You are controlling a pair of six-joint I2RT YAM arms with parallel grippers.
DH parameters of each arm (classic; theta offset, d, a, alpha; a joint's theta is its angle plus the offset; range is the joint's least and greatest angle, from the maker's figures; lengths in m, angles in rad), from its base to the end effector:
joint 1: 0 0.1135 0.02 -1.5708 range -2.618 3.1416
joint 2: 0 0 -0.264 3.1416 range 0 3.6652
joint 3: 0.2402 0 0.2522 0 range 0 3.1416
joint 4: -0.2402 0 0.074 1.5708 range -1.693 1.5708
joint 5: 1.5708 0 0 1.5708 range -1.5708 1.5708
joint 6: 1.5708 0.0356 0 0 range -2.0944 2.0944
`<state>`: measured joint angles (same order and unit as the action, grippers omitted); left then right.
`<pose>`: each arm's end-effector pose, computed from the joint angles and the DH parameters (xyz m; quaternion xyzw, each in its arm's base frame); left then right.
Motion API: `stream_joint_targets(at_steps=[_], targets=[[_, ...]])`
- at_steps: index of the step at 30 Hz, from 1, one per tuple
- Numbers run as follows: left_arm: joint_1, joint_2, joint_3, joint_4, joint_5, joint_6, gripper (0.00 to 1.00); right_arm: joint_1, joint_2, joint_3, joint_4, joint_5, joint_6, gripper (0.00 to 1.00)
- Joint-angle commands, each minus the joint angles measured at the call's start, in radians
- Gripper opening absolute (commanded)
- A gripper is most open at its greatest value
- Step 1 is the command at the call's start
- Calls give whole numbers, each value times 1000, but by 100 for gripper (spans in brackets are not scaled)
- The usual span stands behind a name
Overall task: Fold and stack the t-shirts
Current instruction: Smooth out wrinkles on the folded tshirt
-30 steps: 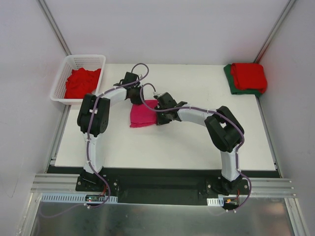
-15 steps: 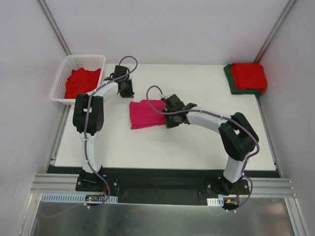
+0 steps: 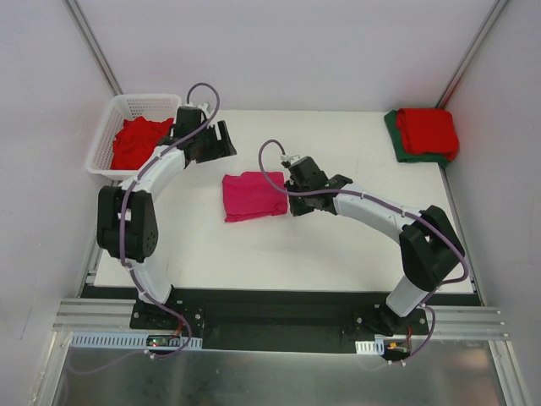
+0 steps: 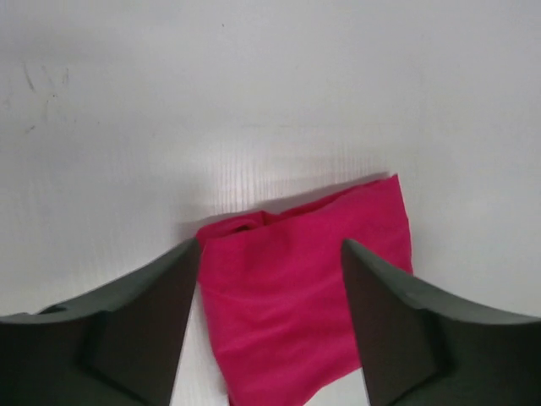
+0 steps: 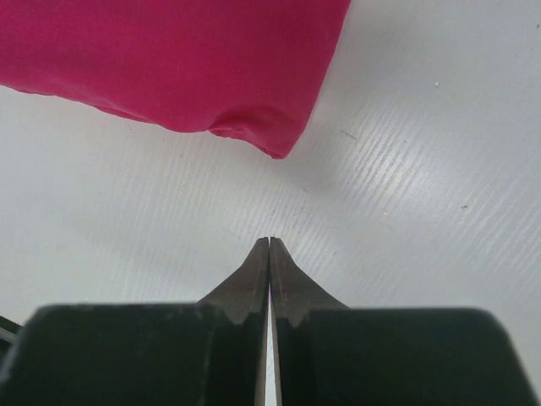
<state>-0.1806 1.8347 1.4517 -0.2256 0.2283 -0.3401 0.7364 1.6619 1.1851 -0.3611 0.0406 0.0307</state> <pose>0.4193 -0.0847 0.2703 -0.0176 0.8821 -0.2159 0.4183 0.2695 0.2424 0.2359 -0.3157 0.8784 0.1165 0.3393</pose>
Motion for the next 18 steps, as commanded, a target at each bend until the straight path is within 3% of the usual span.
stream_joint_targets(at_steps=[1,6,18], targets=[[26,-149,-164,66,89,-74,77,-3,-5,41,-13,-8,-22,2],[72,-256,-316,137,161,-128,89,-2,2,42,-3,-16,-23,2],[109,-365,-533,250,255,-172,91,-3,15,34,7,-13,-18,1]])
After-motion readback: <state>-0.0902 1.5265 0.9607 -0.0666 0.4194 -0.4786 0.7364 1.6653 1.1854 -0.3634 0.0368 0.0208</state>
